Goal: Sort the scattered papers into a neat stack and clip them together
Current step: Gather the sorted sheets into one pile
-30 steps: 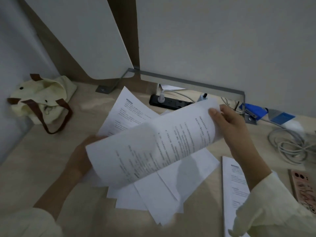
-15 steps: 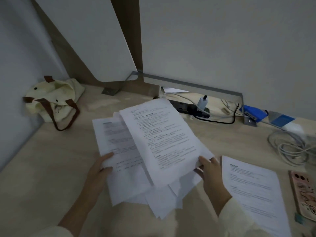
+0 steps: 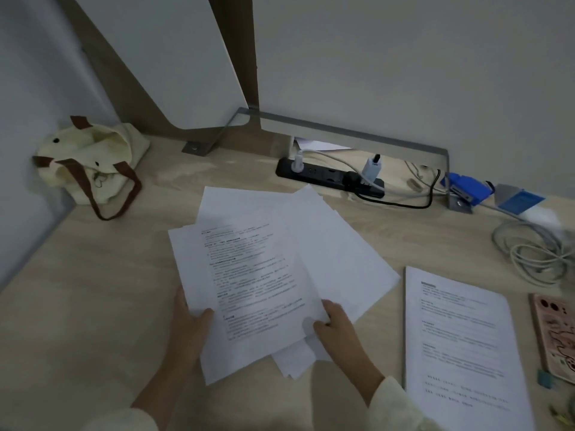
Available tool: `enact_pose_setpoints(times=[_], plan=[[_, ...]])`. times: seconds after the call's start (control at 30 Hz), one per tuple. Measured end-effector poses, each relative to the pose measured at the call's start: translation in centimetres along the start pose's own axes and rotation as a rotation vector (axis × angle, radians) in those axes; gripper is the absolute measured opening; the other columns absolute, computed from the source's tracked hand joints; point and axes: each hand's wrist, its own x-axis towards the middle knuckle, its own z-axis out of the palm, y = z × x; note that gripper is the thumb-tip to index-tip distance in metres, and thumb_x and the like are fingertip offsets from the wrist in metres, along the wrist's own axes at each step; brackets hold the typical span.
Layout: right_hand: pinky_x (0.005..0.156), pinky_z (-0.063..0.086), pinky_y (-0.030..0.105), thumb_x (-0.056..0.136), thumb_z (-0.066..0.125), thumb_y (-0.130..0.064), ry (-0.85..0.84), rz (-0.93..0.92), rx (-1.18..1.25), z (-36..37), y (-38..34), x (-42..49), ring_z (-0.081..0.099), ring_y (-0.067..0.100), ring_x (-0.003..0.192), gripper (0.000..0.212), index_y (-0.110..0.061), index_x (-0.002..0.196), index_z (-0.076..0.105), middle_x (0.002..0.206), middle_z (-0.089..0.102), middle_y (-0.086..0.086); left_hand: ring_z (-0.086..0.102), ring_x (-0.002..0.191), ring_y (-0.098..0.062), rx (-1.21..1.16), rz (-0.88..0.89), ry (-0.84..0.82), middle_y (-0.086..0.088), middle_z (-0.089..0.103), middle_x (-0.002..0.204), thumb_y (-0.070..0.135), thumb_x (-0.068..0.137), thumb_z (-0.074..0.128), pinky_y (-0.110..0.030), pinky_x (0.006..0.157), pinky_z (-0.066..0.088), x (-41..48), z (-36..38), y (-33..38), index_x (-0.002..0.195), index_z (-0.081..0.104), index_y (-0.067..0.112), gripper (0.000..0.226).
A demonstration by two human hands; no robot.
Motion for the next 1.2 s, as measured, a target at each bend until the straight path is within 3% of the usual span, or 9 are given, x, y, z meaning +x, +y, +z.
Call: enact_pose_setpoints(times=[0.13,0.27,0.4,0.5,0.6,0.67,0.8,0.93,1.2], plan=[[0.113,0.022,0.036,0.083,0.060,-0.022,0.201,-0.218,-0.546,-0.6,0.8,1.1,0.024,0.034,0.138,0.067,-0.005,0.141,0.031,0.150,0.022,0.019,0.050,0.106,-0.022,0.076,0.009,0.113,-0.001,0.050,0.120,-0.007,0.085,0.045,-0.044,0.098,0.040,0.4,-1.5,0.0,0.140,0.030,0.013,0.061],[0.116,0.022,0.039,0.086,0.052,-0.040,0.021,-0.162,-0.802,0.6,1.1,1.8,0.013,0.036,0.142,0.082,-0.008,0.148,0.008,0.153,0.010,0.022,0.053,0.114,-0.032,0.138,-0.030,0.180,-0.010,0.054,0.127,-0.004,0.084,0.044,-0.049,0.099,0.041,1.2,-4.2,-1.5,0.136,0.036,0.014,0.056],[0.076,0.058,0.042,0.054,0.082,-0.012,0.081,-0.153,-0.959,2.3,1.2,2.2,0.058,0.046,0.108,0.091,0.001,0.130,0.035,0.119,0.055,0.033,0.054,0.112,-0.032,0.151,-0.070,0.189,-0.010,0.055,0.126,-0.001,0.085,0.044,-0.045,0.093,0.043,1.5,-6.1,-2.8,0.135,0.038,0.011,0.052],[0.058,0.060,0.037,0.043,0.086,0.005,0.171,-0.203,-1.011,2.4,0.9,2.1,0.067,0.043,0.092,0.086,0.000,0.118,0.044,0.104,0.064,0.031,0.058,0.109,-0.033,0.154,-0.078,0.172,-0.013,0.058,0.124,0.003,0.085,0.045,-0.051,0.092,0.047,1.5,-6.9,-3.5,0.132,0.041,0.011,0.048],[0.087,0.050,0.036,0.087,0.047,0.003,0.190,-0.207,-0.839,0.9,-0.3,2.0,0.051,0.033,0.121,0.048,-0.008,0.133,0.043,0.133,0.050,0.016,0.054,0.106,-0.028,0.138,-0.112,0.192,-0.008,0.055,0.120,0.001,0.087,0.045,-0.048,0.092,0.043,1.4,-7.2,-3.5,0.133,0.038,0.006,0.046],[0.085,0.045,0.031,0.093,0.035,-0.002,0.179,-0.123,-0.622,-0.5,-1.5,2.0,0.057,0.027,0.111,0.040,-0.014,0.128,0.052,0.122,0.060,0.010,0.055,0.107,-0.030,0.123,-0.113,0.178,-0.011,0.056,0.121,-0.001,0.087,0.044,-0.046,0.091,0.044,1.5,-7.1,-3.8,0.133,0.039,0.006,0.047],[0.075,0.045,0.030,0.092,0.047,-0.005,0.022,-0.080,-0.002,-3.6,-6.2,0.7,0.065,0.027,0.084,0.021,-0.011,0.097,0.067,0.092,0.070,0.010,0.057,0.109,-0.033,0.103,-0.111,0.147,-0.013,0.059,0.119,0.000,0.085,0.044,-0.042,0.088,0.047,1.8,-6.7,-3.7,0.127,0.043,0.005,0.042],[0.095,0.049,0.042,0.086,0.055,-0.012,-0.314,-0.040,0.643,-6.6,-9.0,-1.2,0.064,0.028,0.107,0.034,-0.010,0.119,0.061,0.116,0.068,0.010,0.054,0.103,-0.026,0.052,-0.081,0.126,-0.008,0.055,0.116,-0.003,0.088,0.042,-0.035,0.082,0.041,1.4,-5.5,-2.6,0.132,0.039,0.004,0.045],[0.088,0.053,0.039,0.080,0.061,-0.011,-0.210,0.179,0.667,-5.5,-1.6,-0.7,0.064,0.030,0.107,0.041,-0.008,0.120,0.060,0.118,0.067,0.013,0.052,0.099,-0.025,0.043,-0.105,0.063,-0.016,0.055,0.122,-0.001,0.090,0.042,-0.036,0.082,0.041,1.7,-4.7,-2.4,0.133,0.037,0.005,0.044]])
